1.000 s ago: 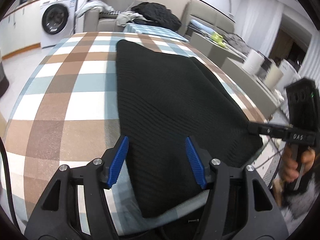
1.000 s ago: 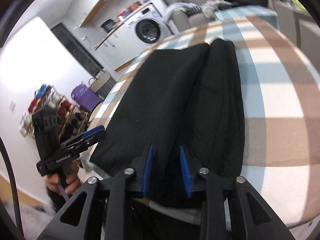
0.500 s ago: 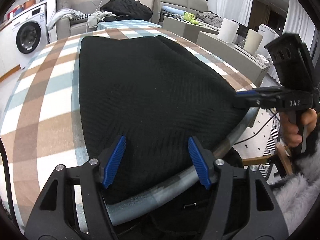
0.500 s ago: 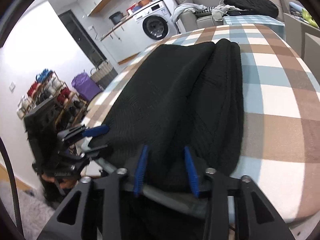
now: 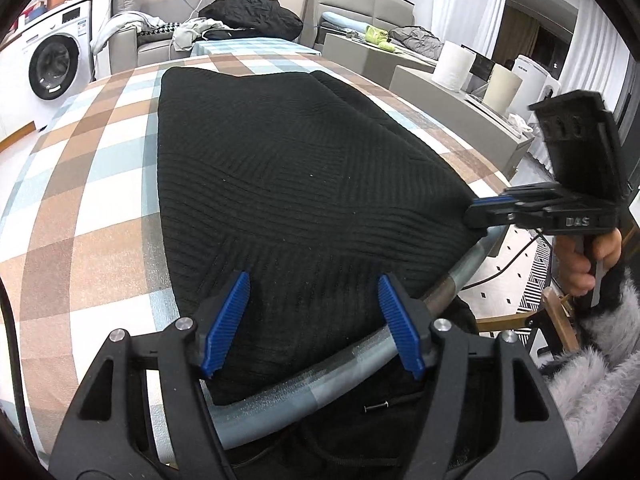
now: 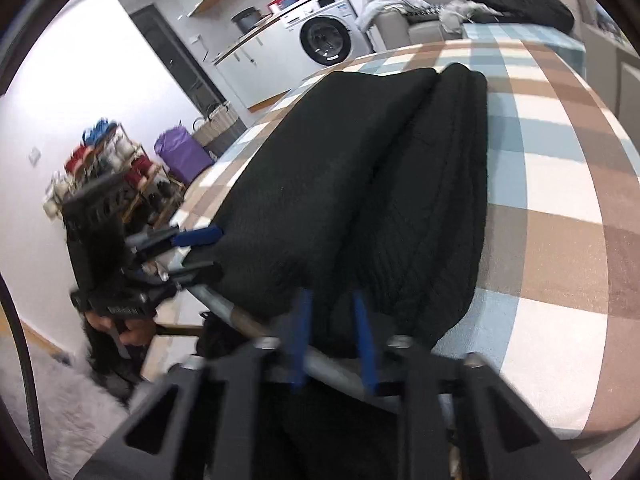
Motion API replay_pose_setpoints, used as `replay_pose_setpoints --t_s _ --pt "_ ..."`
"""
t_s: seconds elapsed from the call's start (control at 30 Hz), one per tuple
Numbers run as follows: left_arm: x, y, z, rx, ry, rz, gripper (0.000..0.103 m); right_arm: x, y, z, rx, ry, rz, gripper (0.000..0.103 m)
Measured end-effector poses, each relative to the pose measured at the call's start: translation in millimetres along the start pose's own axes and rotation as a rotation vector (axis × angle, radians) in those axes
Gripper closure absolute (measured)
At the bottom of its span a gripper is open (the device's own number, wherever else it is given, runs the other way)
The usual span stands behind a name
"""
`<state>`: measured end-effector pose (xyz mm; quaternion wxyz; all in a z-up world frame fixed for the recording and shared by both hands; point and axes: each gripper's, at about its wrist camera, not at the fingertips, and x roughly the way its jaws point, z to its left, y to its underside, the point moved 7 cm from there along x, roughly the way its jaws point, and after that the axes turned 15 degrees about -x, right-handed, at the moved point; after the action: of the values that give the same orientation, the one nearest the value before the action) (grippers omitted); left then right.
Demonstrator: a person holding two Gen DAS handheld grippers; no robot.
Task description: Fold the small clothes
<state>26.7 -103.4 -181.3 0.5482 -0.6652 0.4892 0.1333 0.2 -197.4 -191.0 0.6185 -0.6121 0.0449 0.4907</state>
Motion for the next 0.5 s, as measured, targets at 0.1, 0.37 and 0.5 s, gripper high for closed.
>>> replay_pose_setpoints --t_s 0.1,0.37,0.5 --pt "-0.1 -0.7 0.3 -0.005 0.007 -0.001 0.038 -18.8 -4.3 -1.9 0.044 -0.015 -0.063 0.092" --pt "-0.1 -1.7 0.4 -0.006 0.005 -0.003 0.038 -10.1 -5.7 -12.4 0.073 0.009 -0.006 0.076" --pt "-1.6 -4.1 2.8 -0.038 0.026 -0.009 0.038 -1.5 -43.3 -35.0 0.121 0.076 -0.066 0.073"
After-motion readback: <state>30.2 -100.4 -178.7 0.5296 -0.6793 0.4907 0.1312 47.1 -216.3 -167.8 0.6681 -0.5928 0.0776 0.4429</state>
